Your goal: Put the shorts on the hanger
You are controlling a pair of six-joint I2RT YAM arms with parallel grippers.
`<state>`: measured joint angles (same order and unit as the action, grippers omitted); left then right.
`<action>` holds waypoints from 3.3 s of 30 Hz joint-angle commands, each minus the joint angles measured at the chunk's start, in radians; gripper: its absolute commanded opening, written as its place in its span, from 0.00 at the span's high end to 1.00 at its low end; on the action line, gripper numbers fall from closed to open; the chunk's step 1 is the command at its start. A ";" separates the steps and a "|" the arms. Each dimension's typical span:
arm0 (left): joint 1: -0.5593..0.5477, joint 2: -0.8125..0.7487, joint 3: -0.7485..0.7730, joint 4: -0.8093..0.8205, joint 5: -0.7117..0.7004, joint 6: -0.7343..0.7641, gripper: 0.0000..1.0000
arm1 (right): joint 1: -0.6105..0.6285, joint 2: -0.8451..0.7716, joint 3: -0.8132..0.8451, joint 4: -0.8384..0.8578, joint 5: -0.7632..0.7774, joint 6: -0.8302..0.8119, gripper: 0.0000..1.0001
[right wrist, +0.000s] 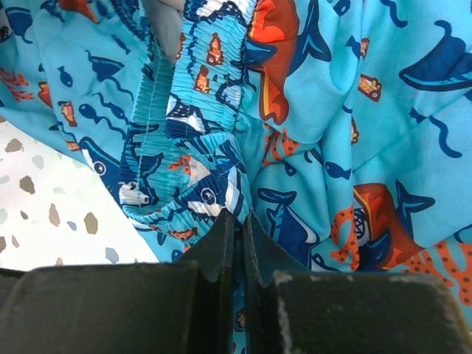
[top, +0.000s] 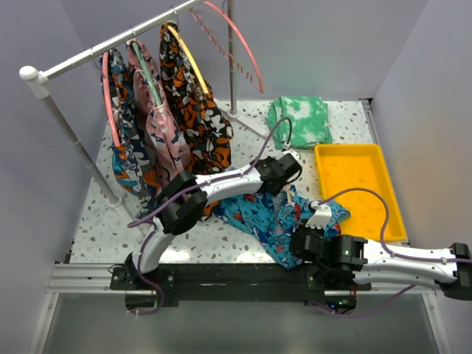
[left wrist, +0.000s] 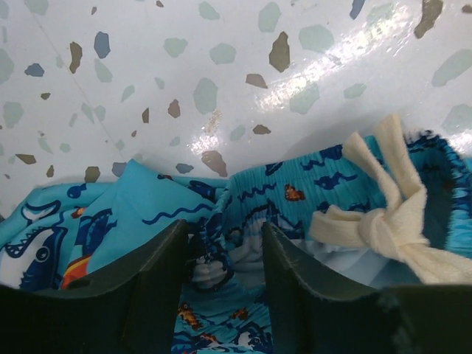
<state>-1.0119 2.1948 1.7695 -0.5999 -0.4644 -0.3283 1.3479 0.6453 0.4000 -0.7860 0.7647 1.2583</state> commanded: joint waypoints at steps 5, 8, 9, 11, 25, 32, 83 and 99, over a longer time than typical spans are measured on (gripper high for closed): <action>0.024 -0.211 -0.167 0.023 -0.080 -0.014 1.00 | 0.002 -0.018 0.121 -0.139 0.107 0.067 1.00; 0.025 -0.405 -0.292 0.057 -0.109 -0.035 1.00 | 0.002 -0.022 0.169 -0.232 0.163 0.108 1.00; 0.026 -0.455 -0.320 0.063 -0.109 -0.035 1.00 | 0.002 -0.021 0.184 -0.246 0.179 0.112 1.00; 0.022 -0.581 -0.375 0.061 -0.096 -0.031 1.00 | 0.002 -0.009 0.244 -0.291 0.235 0.113 1.00; 0.022 -0.873 -0.242 0.115 -0.039 0.014 1.00 | -0.397 0.175 0.680 0.213 0.209 -0.713 1.00; 0.022 -0.779 -0.007 0.190 -0.008 0.064 1.00 | -0.874 0.422 1.006 0.248 -0.359 -0.775 1.00; -0.080 -1.029 -1.111 0.509 0.216 -0.322 0.53 | -0.912 0.035 0.371 0.235 -0.590 -0.542 0.24; -0.085 -1.083 -1.124 0.462 0.224 -0.284 0.55 | -0.914 0.868 1.355 0.505 -0.765 -1.092 0.28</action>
<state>-1.0935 1.1431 0.6449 -0.1532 -0.2413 -0.6346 0.4370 1.4143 1.5940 -0.3595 0.0860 0.3447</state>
